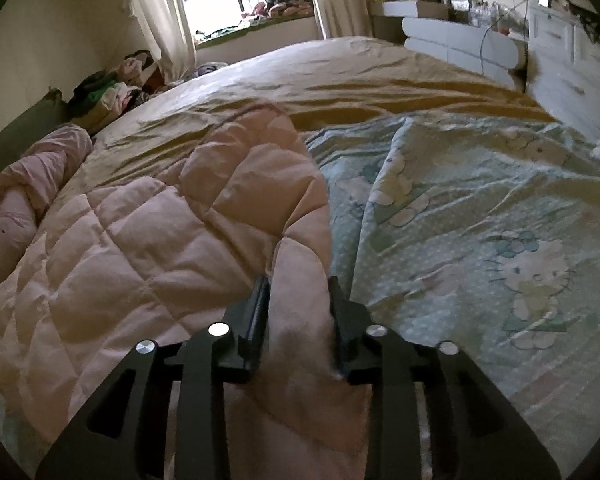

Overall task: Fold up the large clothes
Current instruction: 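Press and smooth the folded blanket flat with both grippers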

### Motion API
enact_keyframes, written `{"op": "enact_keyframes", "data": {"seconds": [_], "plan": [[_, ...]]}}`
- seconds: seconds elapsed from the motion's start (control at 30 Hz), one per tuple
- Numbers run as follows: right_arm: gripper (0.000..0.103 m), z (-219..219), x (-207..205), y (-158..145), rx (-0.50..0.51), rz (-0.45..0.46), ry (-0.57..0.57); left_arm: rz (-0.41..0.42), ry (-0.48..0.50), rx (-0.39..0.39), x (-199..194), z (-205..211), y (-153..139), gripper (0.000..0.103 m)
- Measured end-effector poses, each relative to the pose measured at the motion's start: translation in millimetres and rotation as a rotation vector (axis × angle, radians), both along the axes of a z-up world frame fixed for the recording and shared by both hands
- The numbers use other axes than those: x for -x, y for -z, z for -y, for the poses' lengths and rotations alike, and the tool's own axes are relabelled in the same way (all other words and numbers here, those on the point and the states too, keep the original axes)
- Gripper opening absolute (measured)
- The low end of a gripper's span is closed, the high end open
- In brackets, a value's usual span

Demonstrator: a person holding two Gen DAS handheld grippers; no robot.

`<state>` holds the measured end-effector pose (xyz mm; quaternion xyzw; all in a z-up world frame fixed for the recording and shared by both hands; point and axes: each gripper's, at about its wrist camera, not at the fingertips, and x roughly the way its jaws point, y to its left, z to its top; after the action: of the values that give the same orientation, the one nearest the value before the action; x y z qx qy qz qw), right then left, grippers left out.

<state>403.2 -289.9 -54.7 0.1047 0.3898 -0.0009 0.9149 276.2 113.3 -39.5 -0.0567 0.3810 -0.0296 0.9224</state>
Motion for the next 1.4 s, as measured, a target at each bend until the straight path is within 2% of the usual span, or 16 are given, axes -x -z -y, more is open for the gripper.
{"op": "enact_keyframes", "data": {"seconds": [0.03, 0.13, 0.3, 0.37, 0.4, 0.5, 0.6, 0.7, 0.87, 0.9, 0.93, 1.03, 1.2, 1.3, 1.4], "plan": [[0.034, -2, 3, -2, 0.01, 0.005, -0.002, 0.0, -0.012, -0.005, -3, 2, 5, 0.079], [0.038, -4, 10, -4, 0.035, 0.005, -0.009, 0.006, -0.026, -0.017, -15, 3, 10, 0.082], [0.044, 4, 11, 5, 0.025, -0.027, 0.008, -0.013, -0.066, 0.032, -41, -5, 15, 0.09], [0.044, 1, 15, -2, 0.04, -0.024, 0.025, -0.016, -0.079, 0.037, -50, -5, 18, 0.092], [0.045, -6, 20, -12, 0.076, 0.006, 0.017, -0.011, -0.084, 0.05, -49, -6, 17, 0.092], [0.057, -35, 41, -44, 0.13, 0.131, -0.06, 0.008, -0.076, 0.085, -35, -8, 13, 0.092], [0.06, -85, 53, -68, 0.107, 0.166, -0.25, 0.022, -0.067, 0.106, -21, -7, 5, 0.092], [0.06, -150, 54, -71, 0.123, 0.121, -0.449, 0.005, -0.051, 0.097, -12, 0, -1, 0.092], [0.06, -236, 31, -55, 0.15, -0.003, -0.616, -0.049, -0.013, 0.015, -5, 16, 9, 0.093], [0.063, -249, 25, -48, 0.168, -0.04, -0.643, -0.05, -0.017, 0.013, -6, 16, 11, 0.093], [0.071, -265, 16, -34, 0.212, -0.107, -0.675, -0.051, -0.02, 0.01, -7, 16, 14, 0.093], [0.08, -284, 0, -16, 0.269, -0.165, -0.672, -0.048, -0.007, 0.004, -13, 14, 20, 0.094], [0.083, -290, -42, 0, 0.231, -0.219, -0.593, -0.043, 0.001, 0.025, -31, 9, 30, 0.095], [0.085, -294, -60, 6, 0.224, -0.237, -0.565, -0.045, 0.007, 0.061, -40, 3, 32, 0.095], [0.087, -298, -72, 7, 0.215, -0.24, -0.536, -0.043, 0.013, 0.062, -47, 2, 31, 0.095]]}}
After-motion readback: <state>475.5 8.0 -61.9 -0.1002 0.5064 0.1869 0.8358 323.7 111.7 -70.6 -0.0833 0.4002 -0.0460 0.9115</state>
